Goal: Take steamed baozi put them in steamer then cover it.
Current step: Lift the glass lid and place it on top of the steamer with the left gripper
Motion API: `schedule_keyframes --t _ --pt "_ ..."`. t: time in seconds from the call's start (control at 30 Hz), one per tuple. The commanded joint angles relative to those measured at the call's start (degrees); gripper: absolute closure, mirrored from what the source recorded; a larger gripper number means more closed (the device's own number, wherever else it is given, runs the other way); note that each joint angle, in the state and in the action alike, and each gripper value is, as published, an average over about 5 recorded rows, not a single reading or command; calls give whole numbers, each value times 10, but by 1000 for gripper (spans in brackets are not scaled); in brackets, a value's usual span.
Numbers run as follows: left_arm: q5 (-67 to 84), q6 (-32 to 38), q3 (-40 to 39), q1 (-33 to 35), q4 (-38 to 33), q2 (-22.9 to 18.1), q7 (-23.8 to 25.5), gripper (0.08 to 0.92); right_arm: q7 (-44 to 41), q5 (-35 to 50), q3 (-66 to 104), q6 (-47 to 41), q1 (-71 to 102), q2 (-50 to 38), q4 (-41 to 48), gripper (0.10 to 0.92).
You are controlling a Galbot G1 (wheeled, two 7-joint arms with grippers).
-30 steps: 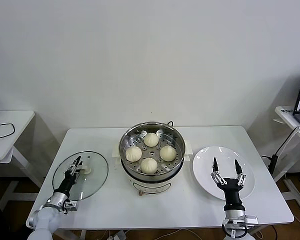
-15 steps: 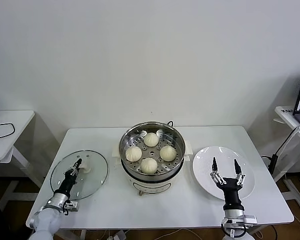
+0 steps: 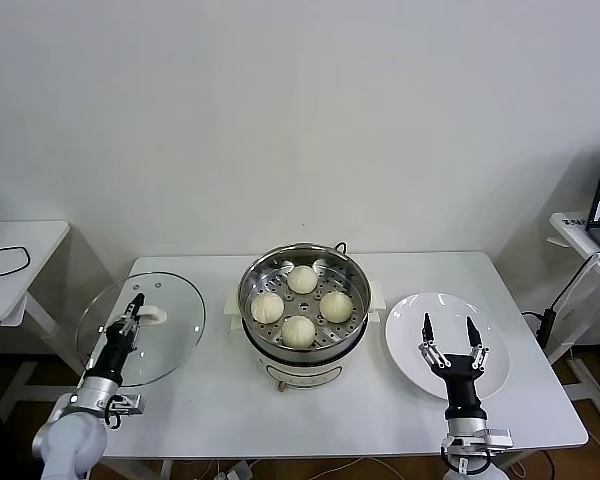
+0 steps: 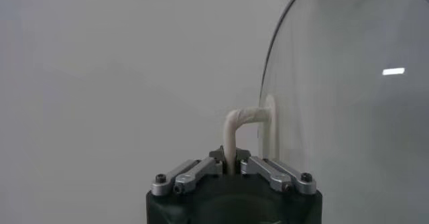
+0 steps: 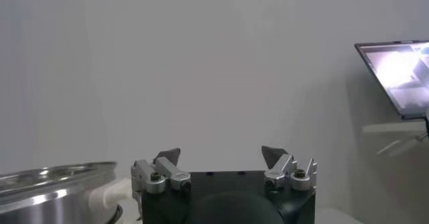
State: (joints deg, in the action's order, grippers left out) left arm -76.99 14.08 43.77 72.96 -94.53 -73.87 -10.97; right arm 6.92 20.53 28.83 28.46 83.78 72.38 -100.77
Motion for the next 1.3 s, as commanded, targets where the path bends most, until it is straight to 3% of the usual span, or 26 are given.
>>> schedule_keyframes --t 0.03,0.3,0.63,0.97,1.3 --pt "100 -184 -65 74 -268 54 157 808 -1 1 0 2 -1 -1 2 203" --pt "85 -324 -193 25 -337 87 243 808 -2 2 3 5 -2 -1 2 203" --pt "0 -446 -408 -108 -289 76 294 808 -3 1 11 5 1 0 -1 203" --pt "-28 -480 -525 -204 -201 26 303 808 -3 -6 25 5 13 6 -5 203" --pt "-27 -483 -563 -242 -146 -23 288 808 -3 -14 27 5 18 12 -6 203"
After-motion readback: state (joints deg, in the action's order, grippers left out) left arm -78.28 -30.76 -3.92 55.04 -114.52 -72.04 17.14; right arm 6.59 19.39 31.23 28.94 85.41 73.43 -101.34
